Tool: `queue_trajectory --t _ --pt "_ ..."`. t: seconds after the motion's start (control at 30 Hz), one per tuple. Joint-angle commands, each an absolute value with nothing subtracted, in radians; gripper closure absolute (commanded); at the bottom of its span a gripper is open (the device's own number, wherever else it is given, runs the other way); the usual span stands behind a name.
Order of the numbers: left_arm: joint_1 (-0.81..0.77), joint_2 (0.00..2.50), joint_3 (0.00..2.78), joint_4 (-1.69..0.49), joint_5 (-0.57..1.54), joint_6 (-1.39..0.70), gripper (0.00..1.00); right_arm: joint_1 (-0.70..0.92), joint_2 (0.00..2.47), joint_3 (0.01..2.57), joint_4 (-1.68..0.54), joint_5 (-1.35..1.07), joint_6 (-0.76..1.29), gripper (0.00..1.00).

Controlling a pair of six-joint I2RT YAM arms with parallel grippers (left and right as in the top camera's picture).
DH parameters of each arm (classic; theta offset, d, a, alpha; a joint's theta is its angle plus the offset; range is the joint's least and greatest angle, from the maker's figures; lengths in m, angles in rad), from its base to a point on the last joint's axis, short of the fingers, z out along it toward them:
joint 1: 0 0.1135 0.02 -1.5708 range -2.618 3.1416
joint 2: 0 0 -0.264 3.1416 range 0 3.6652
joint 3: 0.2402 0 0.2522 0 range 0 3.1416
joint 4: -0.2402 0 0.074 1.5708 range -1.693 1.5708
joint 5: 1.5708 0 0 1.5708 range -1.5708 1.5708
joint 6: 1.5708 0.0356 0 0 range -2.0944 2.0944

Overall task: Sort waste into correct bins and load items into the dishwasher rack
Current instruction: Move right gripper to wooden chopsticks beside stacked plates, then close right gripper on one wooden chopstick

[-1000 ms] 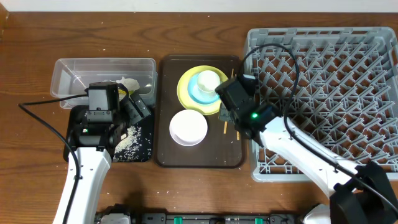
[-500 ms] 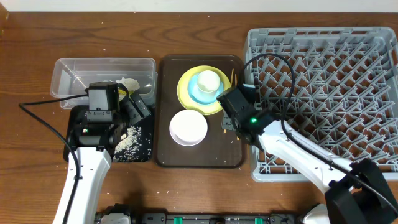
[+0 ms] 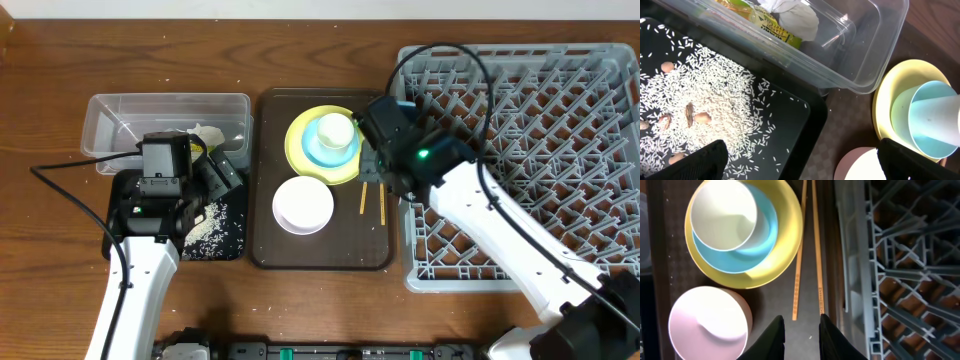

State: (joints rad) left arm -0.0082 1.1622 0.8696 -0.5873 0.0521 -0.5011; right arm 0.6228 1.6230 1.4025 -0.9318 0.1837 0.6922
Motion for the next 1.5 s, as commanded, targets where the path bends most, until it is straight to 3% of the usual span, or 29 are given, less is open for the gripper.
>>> queue_trajectory --t 0.0,0.23,0.77,1.47 --pt "-0.005 1.163 0.885 -0.59 0.041 -0.511 0.02 0.598 1.678 1.446 -0.955 0.116 0.678 0.8" --pt "-0.005 1.163 0.885 -0.59 0.041 -0.511 0.02 0.611 1.841 1.462 -0.978 0.076 0.676 0.93" --pt "-0.005 1.163 0.885 -0.59 0.041 -0.511 0.02 0.657 2.022 1.462 -0.884 0.144 0.703 0.82" --pt "-0.005 1.163 0.885 -0.59 0.041 -0.511 0.02 0.671 2.05 1.419 -0.845 0.213 0.755 0.83"
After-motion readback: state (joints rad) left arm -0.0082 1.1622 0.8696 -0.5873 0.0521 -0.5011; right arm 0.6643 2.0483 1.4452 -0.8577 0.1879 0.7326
